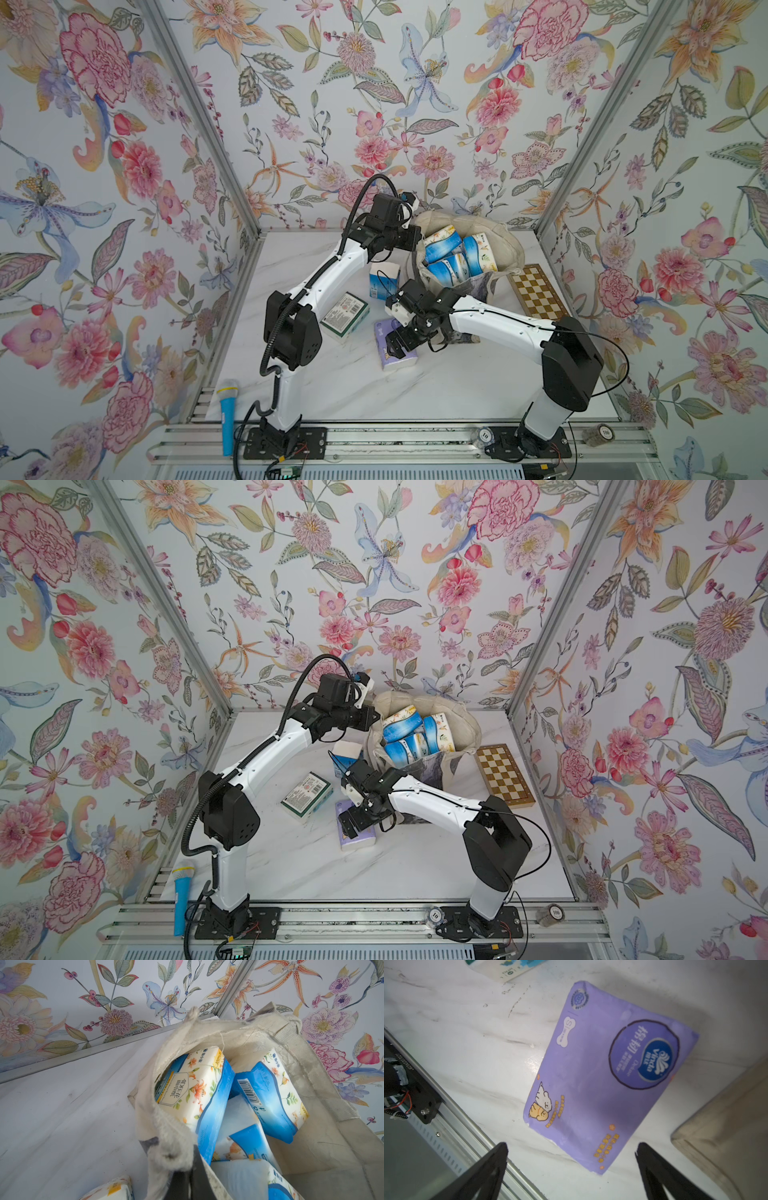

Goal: Put tissues into the canvas bag
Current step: Pick up the pack of facial tissues from the center of the board.

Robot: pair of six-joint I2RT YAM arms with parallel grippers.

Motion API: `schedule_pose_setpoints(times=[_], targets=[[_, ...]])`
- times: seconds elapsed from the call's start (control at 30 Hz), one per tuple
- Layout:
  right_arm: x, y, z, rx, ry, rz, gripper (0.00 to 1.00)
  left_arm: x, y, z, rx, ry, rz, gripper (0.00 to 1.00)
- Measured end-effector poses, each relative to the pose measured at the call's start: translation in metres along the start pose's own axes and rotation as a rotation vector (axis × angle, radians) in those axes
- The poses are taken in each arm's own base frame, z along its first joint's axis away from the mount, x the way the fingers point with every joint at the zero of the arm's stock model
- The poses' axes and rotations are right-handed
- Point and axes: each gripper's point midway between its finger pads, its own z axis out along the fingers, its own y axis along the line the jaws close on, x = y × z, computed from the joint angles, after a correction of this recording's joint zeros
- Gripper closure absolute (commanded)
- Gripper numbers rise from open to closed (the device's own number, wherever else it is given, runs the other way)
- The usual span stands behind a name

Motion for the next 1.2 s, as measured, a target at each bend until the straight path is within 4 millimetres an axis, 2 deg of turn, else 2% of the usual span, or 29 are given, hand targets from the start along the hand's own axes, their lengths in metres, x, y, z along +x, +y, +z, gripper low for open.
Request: schedule_pose_setpoints(times=[0.23,0.57,0.8,1.07,1.2], targets=[[0.002,-0.003,0.026,0.053,0.045,0.078,0.01,0.001,0.001,-0.001,-0.005,0.002,0.002,0.93],[-0.017,0.006,0.030,0.067,0.009,0.119,0.01,0.004,0.001,-0.005,-0.008,0.004,0.007,0.93],[-0.019,-0.003,0.042,0.119,0.019,0.135,0.01,0.006,0.000,-0.007,-0.008,0.003,0.009,0.93],[-0.034,0.006,0.054,0.140,0.003,0.105,0.01,0.005,0.000,-0.008,-0.008,0.002,0.010,0.93],[-0.034,0.006,0.059,0.153,0.010,0.091,0.01,0.005,0.000,-0.008,-0.008,0.002,0.009,0.93]])
